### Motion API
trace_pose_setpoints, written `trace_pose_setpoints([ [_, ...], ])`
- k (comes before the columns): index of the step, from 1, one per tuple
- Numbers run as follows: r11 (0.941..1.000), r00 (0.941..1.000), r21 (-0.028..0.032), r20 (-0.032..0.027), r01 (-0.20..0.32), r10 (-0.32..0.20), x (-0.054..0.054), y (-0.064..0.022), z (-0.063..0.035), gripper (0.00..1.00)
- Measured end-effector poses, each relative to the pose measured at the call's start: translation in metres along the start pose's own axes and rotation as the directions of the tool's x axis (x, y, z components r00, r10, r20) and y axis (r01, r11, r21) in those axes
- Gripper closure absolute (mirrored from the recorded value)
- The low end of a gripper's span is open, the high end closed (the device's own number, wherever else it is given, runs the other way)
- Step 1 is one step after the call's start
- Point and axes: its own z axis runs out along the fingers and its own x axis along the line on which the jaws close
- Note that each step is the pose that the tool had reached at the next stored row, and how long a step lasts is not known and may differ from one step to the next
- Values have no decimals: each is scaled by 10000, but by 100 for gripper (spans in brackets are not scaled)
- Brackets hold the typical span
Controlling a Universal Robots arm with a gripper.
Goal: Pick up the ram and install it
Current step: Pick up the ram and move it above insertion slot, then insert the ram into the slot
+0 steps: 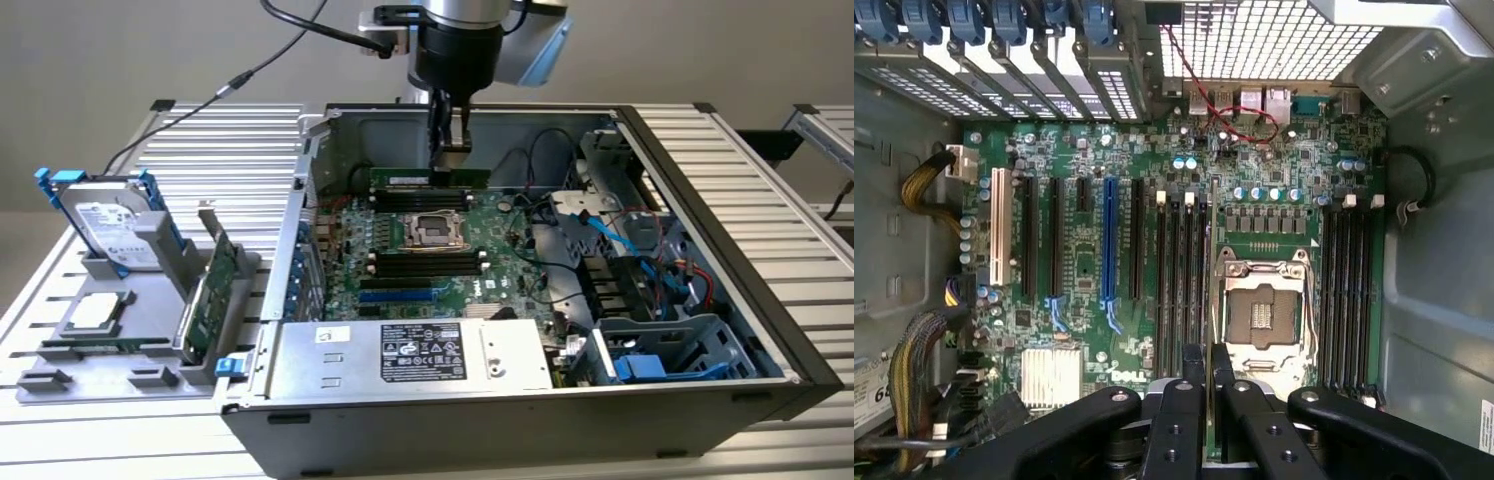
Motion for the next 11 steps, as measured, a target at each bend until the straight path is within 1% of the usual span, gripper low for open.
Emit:
trace_pose_setpoints([
  [10, 10000, 10000, -31, 3, 0, 0, 0, -1, 3, 86],
  [11, 10000, 10000, -30, 3, 2, -2, 12, -3, 37, 86],
])
